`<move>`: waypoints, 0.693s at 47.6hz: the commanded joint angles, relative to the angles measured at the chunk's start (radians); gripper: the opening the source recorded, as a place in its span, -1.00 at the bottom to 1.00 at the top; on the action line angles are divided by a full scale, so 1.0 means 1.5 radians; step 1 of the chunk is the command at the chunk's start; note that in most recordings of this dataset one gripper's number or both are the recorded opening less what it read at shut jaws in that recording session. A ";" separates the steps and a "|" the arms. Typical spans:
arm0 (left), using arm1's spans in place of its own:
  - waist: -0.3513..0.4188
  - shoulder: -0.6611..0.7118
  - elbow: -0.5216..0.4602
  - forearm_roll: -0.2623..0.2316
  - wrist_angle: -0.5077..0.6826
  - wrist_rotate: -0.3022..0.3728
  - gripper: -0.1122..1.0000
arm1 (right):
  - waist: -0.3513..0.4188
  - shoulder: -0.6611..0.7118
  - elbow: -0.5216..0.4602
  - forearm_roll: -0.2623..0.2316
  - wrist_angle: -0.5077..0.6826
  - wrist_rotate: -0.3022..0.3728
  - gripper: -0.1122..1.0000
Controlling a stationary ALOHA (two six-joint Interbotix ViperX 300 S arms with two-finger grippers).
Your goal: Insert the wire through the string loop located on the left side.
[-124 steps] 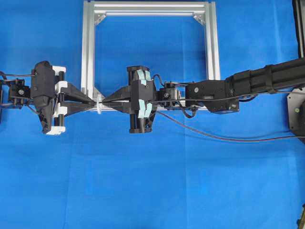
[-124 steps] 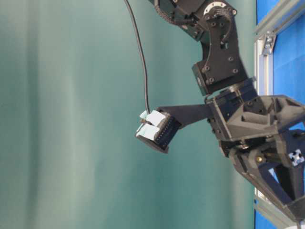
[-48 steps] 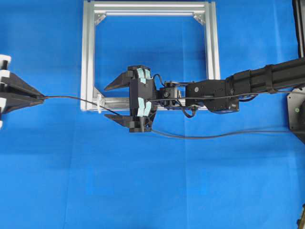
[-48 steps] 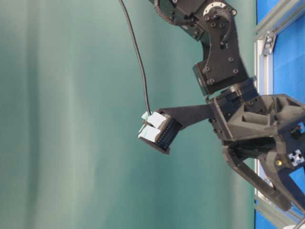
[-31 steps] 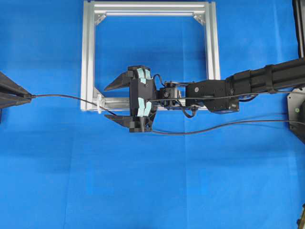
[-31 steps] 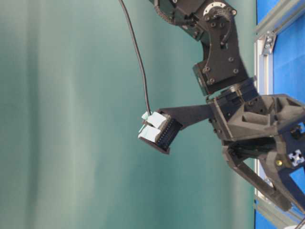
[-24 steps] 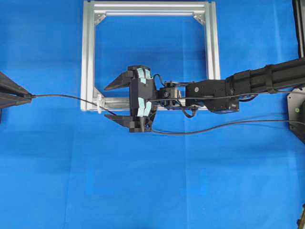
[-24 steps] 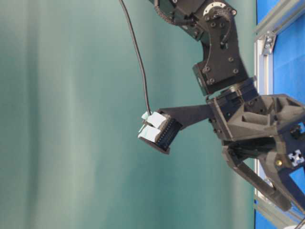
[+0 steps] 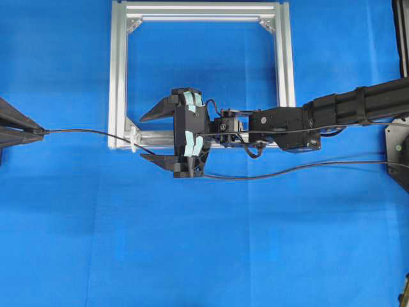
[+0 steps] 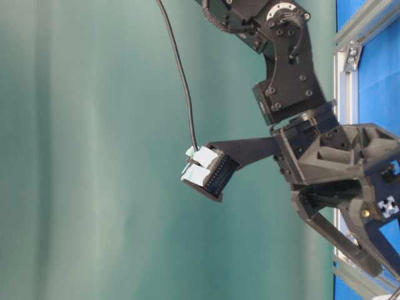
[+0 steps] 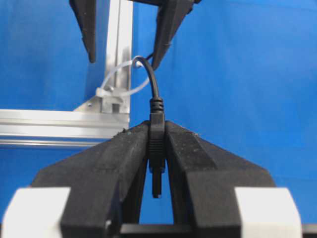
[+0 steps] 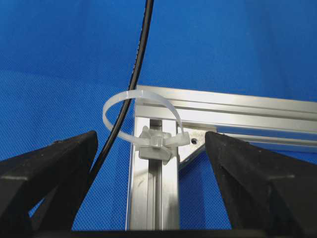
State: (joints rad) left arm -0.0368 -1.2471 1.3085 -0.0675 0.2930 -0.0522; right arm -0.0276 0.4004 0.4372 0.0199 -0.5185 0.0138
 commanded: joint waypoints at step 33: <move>0.003 0.015 -0.005 0.001 -0.013 -0.001 0.77 | -0.002 -0.055 -0.013 0.002 0.001 0.001 0.93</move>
State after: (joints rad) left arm -0.0368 -1.2318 1.3146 -0.0675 0.2823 -0.0552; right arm -0.0276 0.3896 0.4372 0.0199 -0.5170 0.0138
